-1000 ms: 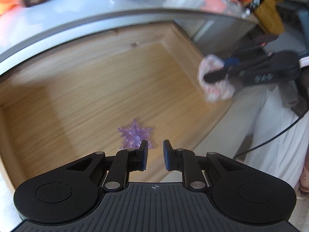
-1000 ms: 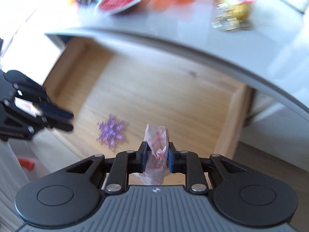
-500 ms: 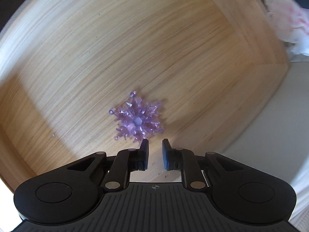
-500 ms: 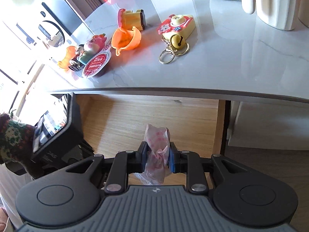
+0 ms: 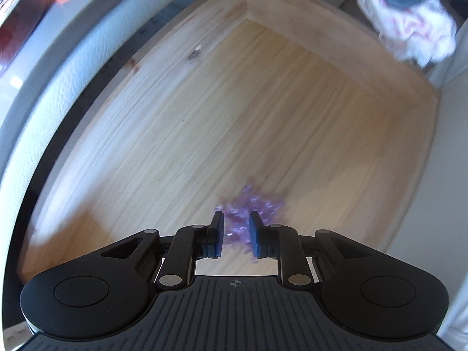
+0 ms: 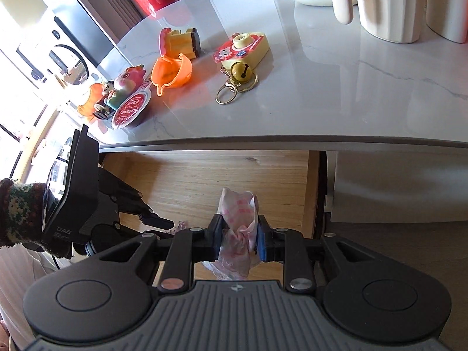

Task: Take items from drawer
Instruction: 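Grasp the purple snowflake with the left tool while the right tool holds the pink cloth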

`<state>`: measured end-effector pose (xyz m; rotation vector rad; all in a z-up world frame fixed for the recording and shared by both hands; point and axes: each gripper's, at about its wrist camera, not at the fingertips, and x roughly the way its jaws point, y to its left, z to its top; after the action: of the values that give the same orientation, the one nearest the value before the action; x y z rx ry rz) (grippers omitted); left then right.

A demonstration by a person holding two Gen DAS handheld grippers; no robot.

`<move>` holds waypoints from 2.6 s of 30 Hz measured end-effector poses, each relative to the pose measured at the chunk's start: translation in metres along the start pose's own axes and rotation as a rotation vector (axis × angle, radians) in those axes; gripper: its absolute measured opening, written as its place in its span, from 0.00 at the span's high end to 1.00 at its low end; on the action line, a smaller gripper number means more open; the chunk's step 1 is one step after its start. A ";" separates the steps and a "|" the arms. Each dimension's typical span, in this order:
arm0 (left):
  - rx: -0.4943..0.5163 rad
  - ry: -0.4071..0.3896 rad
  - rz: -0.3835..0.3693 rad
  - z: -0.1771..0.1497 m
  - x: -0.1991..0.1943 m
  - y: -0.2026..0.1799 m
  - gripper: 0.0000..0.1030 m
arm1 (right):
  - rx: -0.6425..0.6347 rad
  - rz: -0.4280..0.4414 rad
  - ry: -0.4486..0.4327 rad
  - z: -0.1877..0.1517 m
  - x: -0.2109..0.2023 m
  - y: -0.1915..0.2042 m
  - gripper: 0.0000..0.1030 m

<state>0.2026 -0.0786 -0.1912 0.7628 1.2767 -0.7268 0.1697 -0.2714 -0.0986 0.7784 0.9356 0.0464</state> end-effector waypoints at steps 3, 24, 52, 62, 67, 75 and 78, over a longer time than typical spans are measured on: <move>-0.005 -0.004 0.011 -0.001 0.006 -0.002 0.79 | -0.002 -0.011 -0.002 0.002 0.002 0.001 0.77; -0.086 -0.003 -0.047 -0.011 -0.006 0.028 0.75 | -0.007 -0.050 0.005 0.001 0.007 0.002 0.77; -0.012 0.000 -0.096 -0.029 -0.018 0.039 0.74 | -0.022 -0.063 0.002 0.001 0.007 0.001 0.76; 0.058 0.002 -0.133 -0.024 -0.028 0.029 0.29 | -0.025 -0.070 0.008 0.003 0.010 0.000 0.76; 0.045 0.026 -0.100 -0.017 -0.032 0.029 0.21 | -0.026 -0.072 0.005 0.003 0.009 0.000 0.76; 0.030 -0.028 -0.183 -0.009 -0.059 0.034 0.53 | -0.026 -0.065 -0.003 0.003 0.006 -0.001 0.76; 0.069 -0.049 -0.119 -0.007 -0.061 0.035 0.53 | -0.030 -0.062 -0.004 0.003 0.006 0.000 0.72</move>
<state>0.2186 -0.0502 -0.1281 0.7246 1.2663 -0.8844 0.1757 -0.2715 -0.1018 0.7212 0.9523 0.0046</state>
